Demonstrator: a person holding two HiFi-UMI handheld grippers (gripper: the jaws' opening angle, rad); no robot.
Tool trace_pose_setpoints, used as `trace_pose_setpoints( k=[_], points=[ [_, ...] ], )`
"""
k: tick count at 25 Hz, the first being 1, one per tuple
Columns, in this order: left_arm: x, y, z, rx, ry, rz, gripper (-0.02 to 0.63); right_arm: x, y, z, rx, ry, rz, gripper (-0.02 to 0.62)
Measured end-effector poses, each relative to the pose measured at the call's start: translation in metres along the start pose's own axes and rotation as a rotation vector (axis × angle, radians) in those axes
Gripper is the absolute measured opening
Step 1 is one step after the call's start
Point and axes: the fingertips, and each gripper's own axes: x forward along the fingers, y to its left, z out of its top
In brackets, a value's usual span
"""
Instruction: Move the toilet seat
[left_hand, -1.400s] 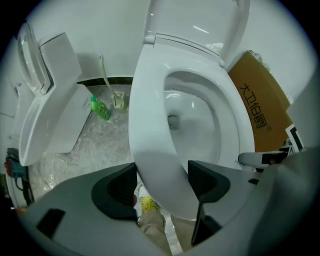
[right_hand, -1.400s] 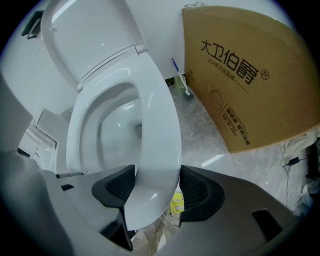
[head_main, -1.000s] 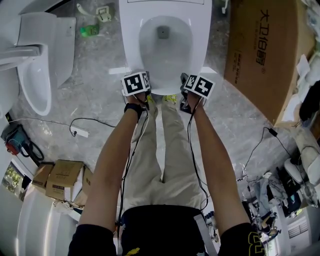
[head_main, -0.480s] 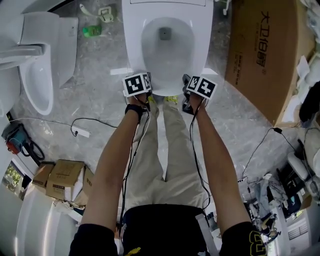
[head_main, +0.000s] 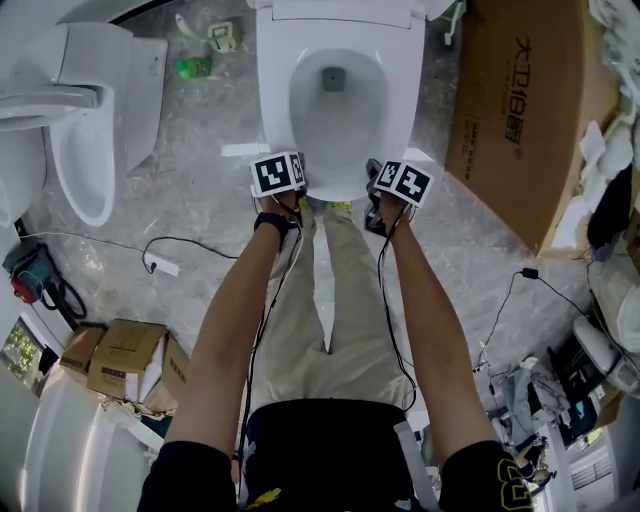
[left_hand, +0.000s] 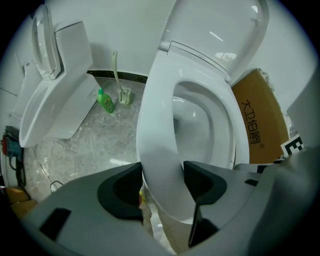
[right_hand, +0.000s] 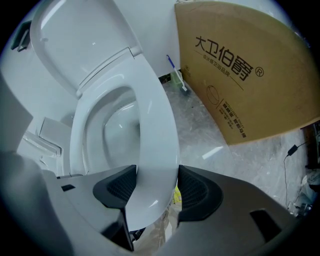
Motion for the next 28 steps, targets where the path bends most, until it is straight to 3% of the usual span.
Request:
trace_pose_setpoints(
  k=[15,28],
  points=[
    [-0.063,-0.015,0.012,-0.043,0.047,0.009,0.268,-0.065,0.016,0.01,0.029,0.022,0.005,0.278],
    [-0.122,-0.03,0.038,-0.09,0.006,-0.023,0.256,-0.125,0.037,0.032,0.069,0.018,0.039,0.272]
  ],
)
